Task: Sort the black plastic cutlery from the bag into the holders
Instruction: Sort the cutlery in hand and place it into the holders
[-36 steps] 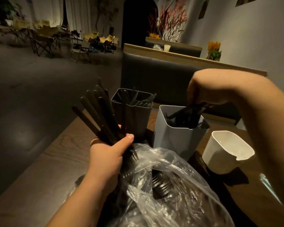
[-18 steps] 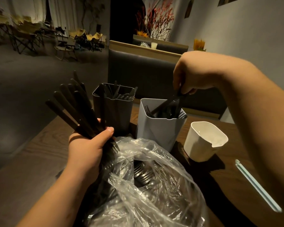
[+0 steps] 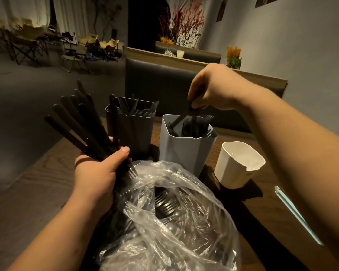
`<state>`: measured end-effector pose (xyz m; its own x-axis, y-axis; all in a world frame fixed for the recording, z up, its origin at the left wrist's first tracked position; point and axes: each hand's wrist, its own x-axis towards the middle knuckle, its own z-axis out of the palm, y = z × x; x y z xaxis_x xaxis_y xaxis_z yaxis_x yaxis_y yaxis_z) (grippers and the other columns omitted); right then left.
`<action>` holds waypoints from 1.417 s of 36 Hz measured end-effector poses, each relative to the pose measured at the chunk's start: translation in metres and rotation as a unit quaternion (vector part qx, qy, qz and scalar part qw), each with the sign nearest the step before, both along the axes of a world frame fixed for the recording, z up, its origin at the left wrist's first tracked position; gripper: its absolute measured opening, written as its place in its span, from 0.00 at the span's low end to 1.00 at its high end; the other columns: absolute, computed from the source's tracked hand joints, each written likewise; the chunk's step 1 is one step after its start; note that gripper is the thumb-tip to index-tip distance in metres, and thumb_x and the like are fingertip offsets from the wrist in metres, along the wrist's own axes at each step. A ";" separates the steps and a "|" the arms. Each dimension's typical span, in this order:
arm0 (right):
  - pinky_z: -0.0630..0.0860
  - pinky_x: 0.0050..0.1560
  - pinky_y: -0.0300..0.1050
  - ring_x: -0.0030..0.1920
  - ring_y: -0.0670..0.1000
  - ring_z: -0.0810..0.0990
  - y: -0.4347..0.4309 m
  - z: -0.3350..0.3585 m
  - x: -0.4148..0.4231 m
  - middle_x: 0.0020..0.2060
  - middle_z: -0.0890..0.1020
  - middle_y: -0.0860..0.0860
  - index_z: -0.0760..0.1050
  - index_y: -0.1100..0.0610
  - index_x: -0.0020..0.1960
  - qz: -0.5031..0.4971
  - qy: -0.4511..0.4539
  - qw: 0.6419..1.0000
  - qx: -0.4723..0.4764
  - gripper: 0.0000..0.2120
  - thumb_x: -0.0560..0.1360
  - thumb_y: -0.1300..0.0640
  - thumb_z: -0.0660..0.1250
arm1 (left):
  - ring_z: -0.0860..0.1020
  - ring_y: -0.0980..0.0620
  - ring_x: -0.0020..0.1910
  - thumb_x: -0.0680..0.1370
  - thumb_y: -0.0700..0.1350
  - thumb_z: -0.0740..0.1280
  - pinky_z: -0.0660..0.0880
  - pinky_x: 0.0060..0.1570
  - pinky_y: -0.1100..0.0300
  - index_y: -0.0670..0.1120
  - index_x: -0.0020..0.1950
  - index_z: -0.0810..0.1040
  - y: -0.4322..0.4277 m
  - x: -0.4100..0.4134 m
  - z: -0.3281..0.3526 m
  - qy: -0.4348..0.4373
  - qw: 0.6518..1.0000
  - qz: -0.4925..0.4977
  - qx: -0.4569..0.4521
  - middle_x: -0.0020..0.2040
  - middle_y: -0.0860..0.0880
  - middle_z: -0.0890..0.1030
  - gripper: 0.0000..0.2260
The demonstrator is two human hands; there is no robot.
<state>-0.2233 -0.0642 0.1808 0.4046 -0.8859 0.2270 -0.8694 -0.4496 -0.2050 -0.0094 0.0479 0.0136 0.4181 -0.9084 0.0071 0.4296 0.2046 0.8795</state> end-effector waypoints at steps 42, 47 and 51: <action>0.83 0.47 0.40 0.51 0.50 0.85 -0.022 0.020 -0.009 0.51 0.83 0.53 0.80 0.55 0.55 0.048 -0.374 0.919 -0.118 0.13 0.77 0.71 0.67 | 0.84 0.49 0.38 0.75 0.35 0.73 0.82 0.35 0.57 0.41 0.52 0.81 -0.001 0.002 0.002 0.005 1.000 -0.001 0.018 0.42 0.42 0.83 0.08; 0.83 0.50 0.41 0.53 0.49 0.84 -0.031 0.013 -0.019 0.52 0.83 0.52 0.82 0.52 0.51 0.034 -0.329 0.938 -0.103 0.14 0.76 0.70 0.69 | 0.85 0.47 0.40 0.75 0.36 0.74 0.82 0.38 0.54 0.39 0.53 0.81 0.000 0.003 0.002 0.005 1.000 0.000 0.025 0.41 0.43 0.83 0.08; 0.82 0.48 0.39 0.53 0.47 0.82 -0.031 0.005 -0.028 0.51 0.82 0.48 0.81 0.46 0.46 0.025 -0.217 0.975 -0.046 0.18 0.75 0.70 0.69 | 0.85 0.49 0.38 0.75 0.36 0.74 0.82 0.35 0.56 0.41 0.50 0.82 -0.001 0.004 0.001 0.015 1.000 -0.002 0.026 0.39 0.44 0.84 0.06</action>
